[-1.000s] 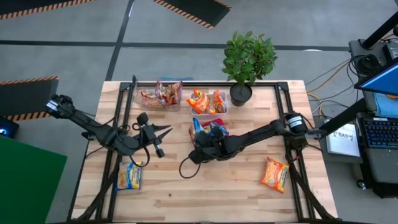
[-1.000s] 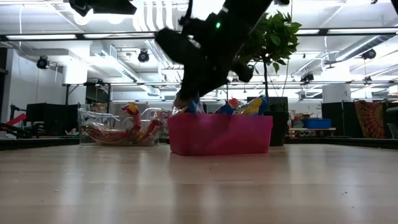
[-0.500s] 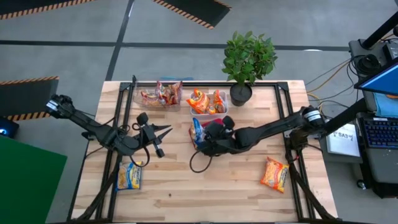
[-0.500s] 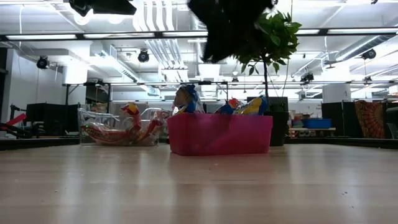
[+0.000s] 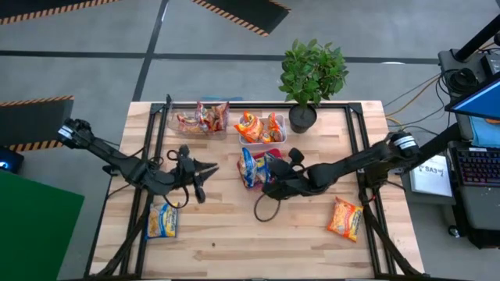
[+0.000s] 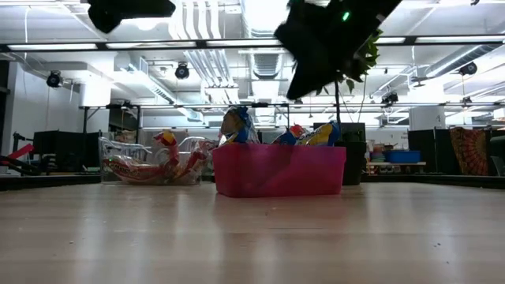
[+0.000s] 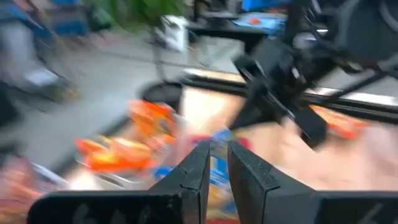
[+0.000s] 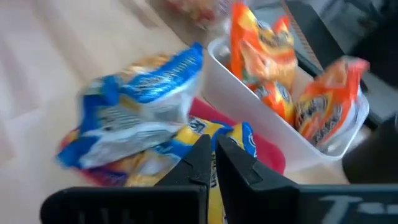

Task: Sort Maruchan noodles
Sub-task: Put the blue noodle pack into the red bin

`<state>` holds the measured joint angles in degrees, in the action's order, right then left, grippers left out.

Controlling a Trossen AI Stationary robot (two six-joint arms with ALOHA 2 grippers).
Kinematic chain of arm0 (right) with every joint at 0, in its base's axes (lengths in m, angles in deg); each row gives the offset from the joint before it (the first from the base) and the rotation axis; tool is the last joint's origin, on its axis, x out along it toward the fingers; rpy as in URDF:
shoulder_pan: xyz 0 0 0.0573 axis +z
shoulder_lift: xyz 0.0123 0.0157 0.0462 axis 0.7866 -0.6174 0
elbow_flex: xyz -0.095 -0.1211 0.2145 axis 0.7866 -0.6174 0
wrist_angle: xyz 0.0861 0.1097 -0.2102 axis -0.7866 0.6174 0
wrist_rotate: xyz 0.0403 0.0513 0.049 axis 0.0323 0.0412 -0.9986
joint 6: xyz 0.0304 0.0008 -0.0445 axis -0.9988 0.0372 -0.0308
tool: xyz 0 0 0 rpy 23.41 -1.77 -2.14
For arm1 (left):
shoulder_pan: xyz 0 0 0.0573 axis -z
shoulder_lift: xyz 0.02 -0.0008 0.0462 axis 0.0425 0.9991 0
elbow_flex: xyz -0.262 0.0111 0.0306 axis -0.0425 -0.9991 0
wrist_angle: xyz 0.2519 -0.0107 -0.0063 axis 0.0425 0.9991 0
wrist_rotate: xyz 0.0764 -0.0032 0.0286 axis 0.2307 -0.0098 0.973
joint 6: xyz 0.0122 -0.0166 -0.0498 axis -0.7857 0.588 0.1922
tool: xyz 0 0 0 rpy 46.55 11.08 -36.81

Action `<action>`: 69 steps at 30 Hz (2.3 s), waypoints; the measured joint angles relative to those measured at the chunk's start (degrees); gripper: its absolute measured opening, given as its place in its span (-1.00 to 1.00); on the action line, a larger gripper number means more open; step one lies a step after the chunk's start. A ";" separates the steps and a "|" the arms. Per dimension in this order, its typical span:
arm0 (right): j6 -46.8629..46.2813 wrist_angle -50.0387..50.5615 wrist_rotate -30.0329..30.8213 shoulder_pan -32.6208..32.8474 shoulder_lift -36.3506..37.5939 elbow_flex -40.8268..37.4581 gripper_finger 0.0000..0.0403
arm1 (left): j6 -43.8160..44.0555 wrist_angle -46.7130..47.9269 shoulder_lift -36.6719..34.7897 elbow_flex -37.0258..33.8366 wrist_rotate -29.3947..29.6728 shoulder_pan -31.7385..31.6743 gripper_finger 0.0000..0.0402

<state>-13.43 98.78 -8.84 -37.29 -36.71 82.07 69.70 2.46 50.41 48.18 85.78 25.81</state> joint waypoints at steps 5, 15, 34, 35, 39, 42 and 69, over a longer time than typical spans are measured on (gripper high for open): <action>5.77 0.48 -0.03 3.88 6.94 -1.29 -0.94 | 19.08 3.37 1.34 0.02 -9.27 0.62 -0.81; 7.01 -0.52 -0.18 11.61 16.69 -9.08 -0.94 | 49.38 13.51 15.86 4.16 -26.02 3.25 -0.81; 7.55 -1.04 -6.16 12.79 19.08 -7.50 -0.94 | 67.63 74.15 41.26 25.75 -53.45 8.95 -0.46; 7.58 -0.99 -6.17 12.79 18.91 -7.50 -0.94 | 67.63 74.28 42.00 24.92 -54.39 9.24 -0.39; 7.67 -0.98 -6.19 12.79 18.15 -7.50 -0.94 | 68.89 73.32 43.81 21.68 -56.22 10.12 -0.13; 7.66 -0.99 -6.25 12.79 18.10 -7.50 -0.94 | 70.94 70.42 44.28 18.81 -56.21 10.56 -0.04; 8.58 -3.59 -6.22 12.79 17.56 -7.50 -0.94 | 72.71 62.13 43.22 20.52 -31.15 14.69 -0.98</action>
<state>-4.85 95.18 -15.05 -24.50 -19.15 74.57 142.41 64.59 93.63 68.70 54.63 40.50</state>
